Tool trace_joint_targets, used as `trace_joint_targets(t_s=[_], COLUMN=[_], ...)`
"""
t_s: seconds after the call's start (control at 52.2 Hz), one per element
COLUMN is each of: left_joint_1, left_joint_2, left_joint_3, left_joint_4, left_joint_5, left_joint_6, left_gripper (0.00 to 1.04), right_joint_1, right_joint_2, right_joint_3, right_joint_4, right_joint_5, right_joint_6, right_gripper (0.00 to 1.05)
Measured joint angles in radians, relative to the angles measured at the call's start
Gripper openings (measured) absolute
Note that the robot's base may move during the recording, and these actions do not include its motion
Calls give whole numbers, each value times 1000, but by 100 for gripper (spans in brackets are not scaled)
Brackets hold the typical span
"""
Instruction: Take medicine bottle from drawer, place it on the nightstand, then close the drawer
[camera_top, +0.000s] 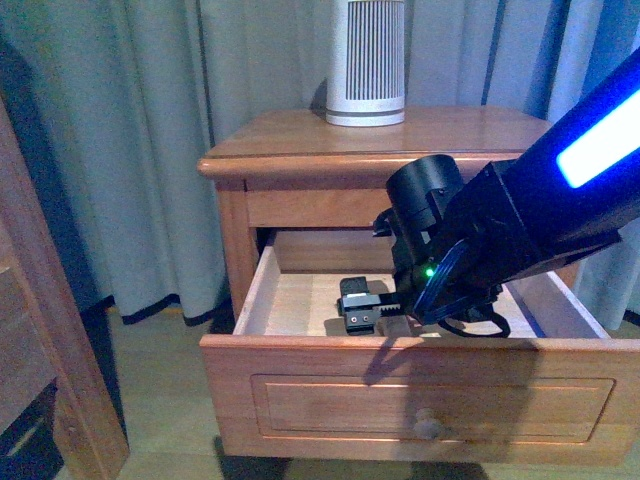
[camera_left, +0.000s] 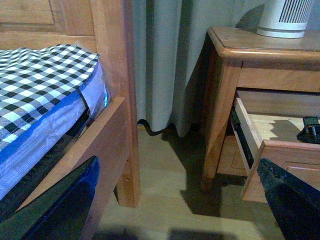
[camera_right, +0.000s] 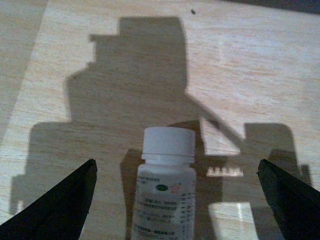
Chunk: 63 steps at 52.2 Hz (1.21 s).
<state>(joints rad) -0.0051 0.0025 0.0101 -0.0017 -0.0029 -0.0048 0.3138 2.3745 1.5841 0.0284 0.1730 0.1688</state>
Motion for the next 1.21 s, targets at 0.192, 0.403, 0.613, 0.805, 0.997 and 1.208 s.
trace_joint_targets(t_s=[0.192,0.403,0.613,0.805,0.997,1.208], left_joint_1=[0,0,0,0,0,0], left_joint_2=[0,0,0,0,0,0], left_joint_3=[0,0,0,0,0,0], left_joint_4=[0,0,0,0,0,0], left_joint_5=[0,0,0,0,0,0], left_joint_6=[0,0,0,0,0,0], left_gripper=[98,98,98,98,98,98], right_joint_1=[14,13,14,23,48,34], right_joint_2=[34,35,27,-67,-287,-486], right_joint_3=[23,27,23,-34,-102,-94], right_joint_4=[-19,-24,-23,-47,-170,-188], right_joint_5=[14,19,32,37,-2,31], right_joint_6=[22,30,37,79,187,184], right_gripper=[84,52,30,30,30,30])
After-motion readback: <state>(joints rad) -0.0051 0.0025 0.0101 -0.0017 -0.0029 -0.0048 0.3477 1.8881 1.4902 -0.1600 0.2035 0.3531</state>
